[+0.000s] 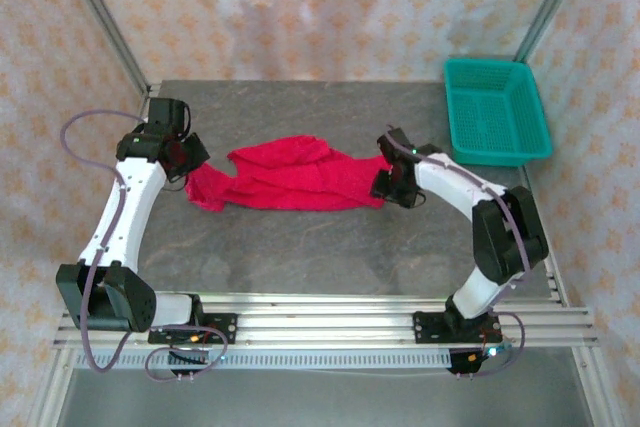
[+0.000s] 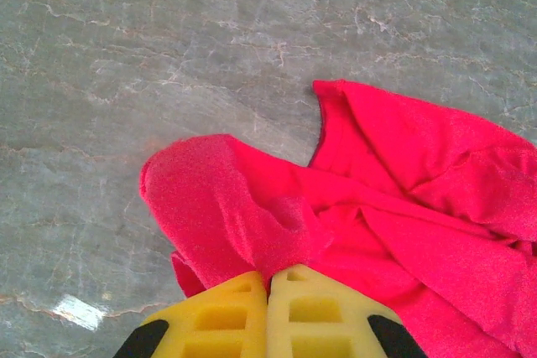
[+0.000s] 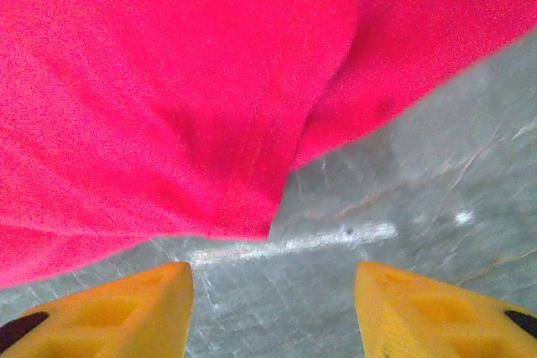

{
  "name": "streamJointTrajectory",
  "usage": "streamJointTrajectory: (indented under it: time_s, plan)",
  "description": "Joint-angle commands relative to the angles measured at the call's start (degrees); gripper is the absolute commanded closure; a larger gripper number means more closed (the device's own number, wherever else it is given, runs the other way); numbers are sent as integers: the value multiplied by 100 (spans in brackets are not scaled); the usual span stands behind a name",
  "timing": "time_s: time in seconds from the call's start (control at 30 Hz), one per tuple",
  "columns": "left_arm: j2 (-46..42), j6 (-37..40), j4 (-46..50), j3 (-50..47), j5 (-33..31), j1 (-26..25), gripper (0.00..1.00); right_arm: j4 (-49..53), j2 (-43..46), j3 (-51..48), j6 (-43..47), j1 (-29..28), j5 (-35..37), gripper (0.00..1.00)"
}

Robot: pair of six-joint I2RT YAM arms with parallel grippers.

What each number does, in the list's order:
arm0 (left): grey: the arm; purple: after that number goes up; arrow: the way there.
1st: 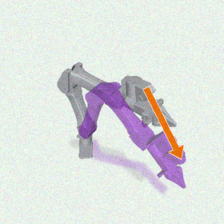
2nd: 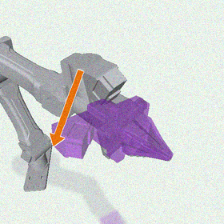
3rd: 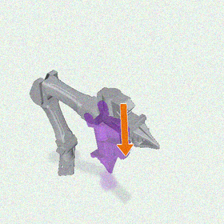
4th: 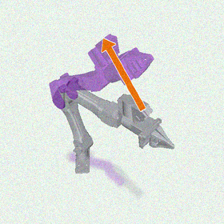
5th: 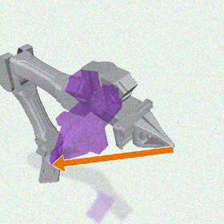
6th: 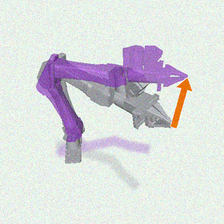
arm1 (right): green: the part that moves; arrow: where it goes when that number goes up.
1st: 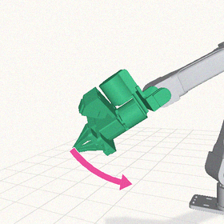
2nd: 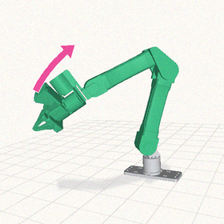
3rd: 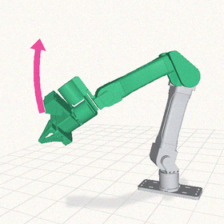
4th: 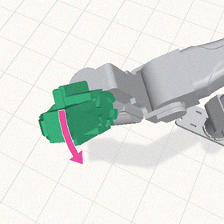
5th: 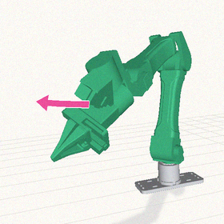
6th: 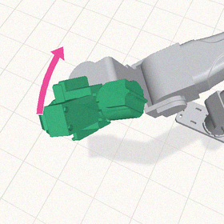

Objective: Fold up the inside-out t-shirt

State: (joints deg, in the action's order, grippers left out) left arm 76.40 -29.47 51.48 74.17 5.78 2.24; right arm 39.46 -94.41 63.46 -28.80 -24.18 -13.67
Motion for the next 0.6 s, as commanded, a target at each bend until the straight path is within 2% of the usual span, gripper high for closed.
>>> streamJointTrajectory:
  time_s: [0.0,0.37,0.5,0.57]
  plan:
    - [24,-5,-142,-120,35,-30,100,-794,278,-334,-780,-166,-125,47]
    - [-78,-32,-138,-262,90,-66,100,-1301,-518,-203,-896,-254,-50,48]
    - [-141,-31,-97,-270,90,-75,100,-1318,-847,-58,-882,-254,-65,53]
    - [-165,-23,-65,-263,59,-75,100,-1322,-881,-53,-899,-253,-74,61]
